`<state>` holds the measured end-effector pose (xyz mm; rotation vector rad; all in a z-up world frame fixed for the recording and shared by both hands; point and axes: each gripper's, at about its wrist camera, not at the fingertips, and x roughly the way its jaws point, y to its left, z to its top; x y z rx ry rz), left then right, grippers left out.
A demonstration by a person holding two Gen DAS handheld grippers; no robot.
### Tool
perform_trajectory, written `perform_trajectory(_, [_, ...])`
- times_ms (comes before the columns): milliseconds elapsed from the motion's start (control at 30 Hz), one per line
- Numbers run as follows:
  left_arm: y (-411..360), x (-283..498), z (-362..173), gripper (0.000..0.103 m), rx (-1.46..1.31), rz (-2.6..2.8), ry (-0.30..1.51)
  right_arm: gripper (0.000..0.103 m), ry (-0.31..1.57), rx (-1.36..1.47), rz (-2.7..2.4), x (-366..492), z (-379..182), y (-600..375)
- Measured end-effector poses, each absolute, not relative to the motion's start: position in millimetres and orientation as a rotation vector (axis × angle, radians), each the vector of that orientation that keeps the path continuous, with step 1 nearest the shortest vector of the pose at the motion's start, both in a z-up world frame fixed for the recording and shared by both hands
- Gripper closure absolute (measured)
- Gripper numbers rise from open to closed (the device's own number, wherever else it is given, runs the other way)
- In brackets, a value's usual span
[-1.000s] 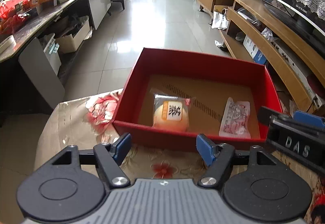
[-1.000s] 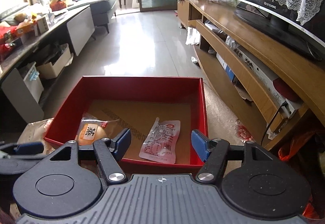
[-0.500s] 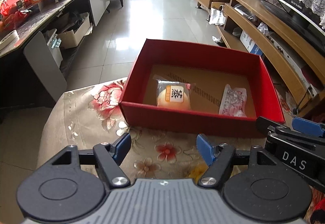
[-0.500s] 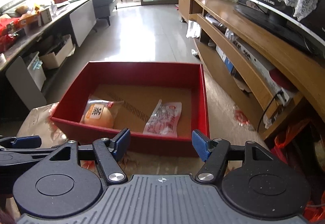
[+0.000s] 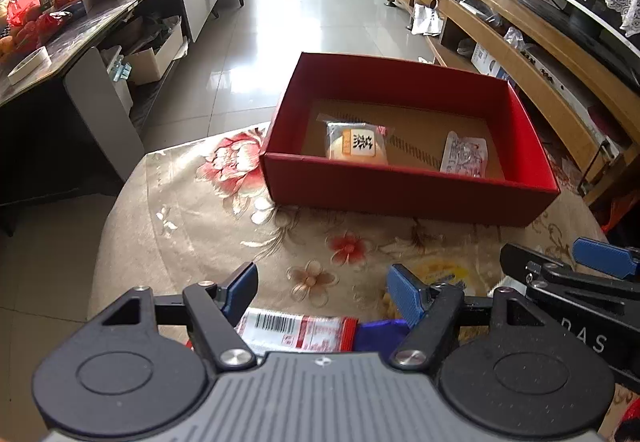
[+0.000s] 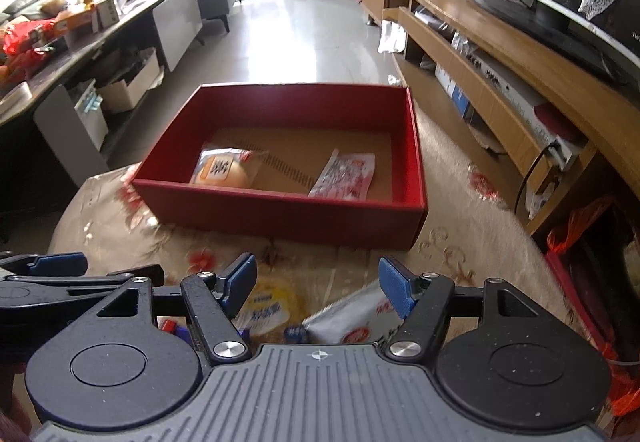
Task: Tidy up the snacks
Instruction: 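Lower both tools back toward the remaining snack packets on the table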
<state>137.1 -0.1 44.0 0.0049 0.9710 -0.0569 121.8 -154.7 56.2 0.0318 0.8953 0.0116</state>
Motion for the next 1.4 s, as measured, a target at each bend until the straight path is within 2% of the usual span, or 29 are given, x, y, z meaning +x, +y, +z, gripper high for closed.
perform_trajectory(733, [56.4,98.9,6.8,0.031,-0.041,-0.002,1.093,0.026,1.008,-0.083,0.166,96.7,35.3,-105.9])
perform_trajectory(1400, [91.5,104.9,-1.2,0.030,-0.146,0.036,1.126,0.024,1.085,-0.060,0.304,137.3,0.2,-86.1])
